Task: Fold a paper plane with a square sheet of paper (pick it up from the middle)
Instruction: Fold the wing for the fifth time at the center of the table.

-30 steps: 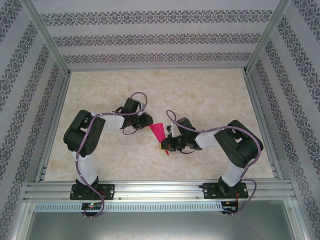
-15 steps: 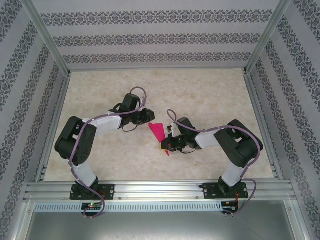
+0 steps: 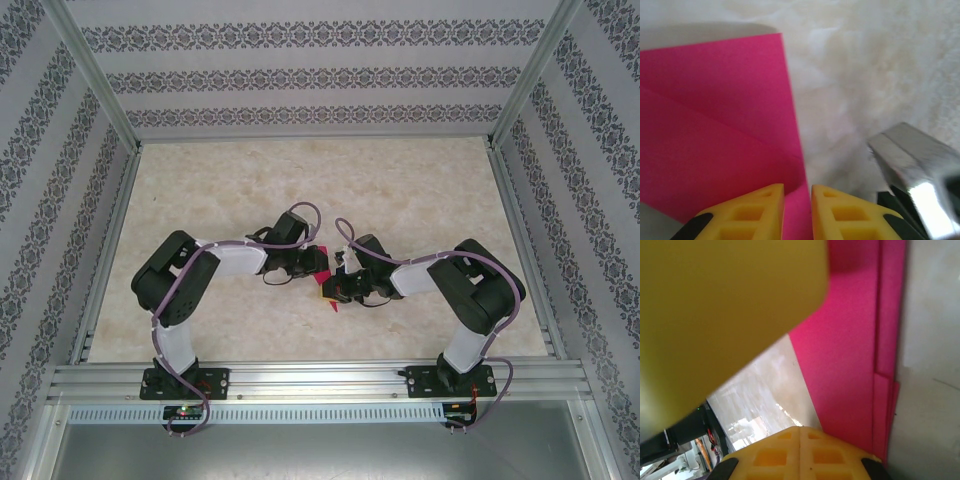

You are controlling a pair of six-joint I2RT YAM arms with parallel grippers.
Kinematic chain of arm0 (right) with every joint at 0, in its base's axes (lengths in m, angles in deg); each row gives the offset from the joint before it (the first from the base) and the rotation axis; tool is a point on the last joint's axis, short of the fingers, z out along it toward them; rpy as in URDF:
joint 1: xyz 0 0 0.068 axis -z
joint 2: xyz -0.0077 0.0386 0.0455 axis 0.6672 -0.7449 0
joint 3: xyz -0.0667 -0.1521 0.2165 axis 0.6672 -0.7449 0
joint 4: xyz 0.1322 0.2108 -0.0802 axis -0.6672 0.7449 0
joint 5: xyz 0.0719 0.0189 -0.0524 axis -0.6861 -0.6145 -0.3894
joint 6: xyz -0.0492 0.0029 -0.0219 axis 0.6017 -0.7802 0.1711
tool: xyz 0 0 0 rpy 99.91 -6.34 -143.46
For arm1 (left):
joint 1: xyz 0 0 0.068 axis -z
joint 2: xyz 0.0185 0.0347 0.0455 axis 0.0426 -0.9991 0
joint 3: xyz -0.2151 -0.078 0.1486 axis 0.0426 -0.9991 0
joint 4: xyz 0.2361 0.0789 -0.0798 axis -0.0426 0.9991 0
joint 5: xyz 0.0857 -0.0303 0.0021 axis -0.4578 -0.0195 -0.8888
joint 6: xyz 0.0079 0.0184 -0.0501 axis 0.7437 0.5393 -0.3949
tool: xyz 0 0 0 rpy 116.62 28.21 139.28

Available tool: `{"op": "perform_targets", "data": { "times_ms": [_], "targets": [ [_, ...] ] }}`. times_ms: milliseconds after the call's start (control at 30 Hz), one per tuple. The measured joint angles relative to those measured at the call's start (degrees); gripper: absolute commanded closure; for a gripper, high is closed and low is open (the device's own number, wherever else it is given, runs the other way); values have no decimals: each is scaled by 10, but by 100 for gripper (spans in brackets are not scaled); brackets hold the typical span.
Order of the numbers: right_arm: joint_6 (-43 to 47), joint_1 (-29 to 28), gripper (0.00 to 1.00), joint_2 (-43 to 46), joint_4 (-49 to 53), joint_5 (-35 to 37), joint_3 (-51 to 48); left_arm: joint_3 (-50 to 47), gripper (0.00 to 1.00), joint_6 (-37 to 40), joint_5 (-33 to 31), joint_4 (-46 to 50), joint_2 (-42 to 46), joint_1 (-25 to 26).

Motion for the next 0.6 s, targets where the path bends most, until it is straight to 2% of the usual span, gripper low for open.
{"op": "perform_targets", "data": {
  "times_ms": [333, 600],
  "targets": [
    [-1, 0, 99, 56, 57, 30, -31, 0, 80, -13, -6, -4, -7, 0],
    [-12, -4, 98, 89, 32, 40, -75, 5, 79, -17, -5, -5, -10, 0]
  ]
}}
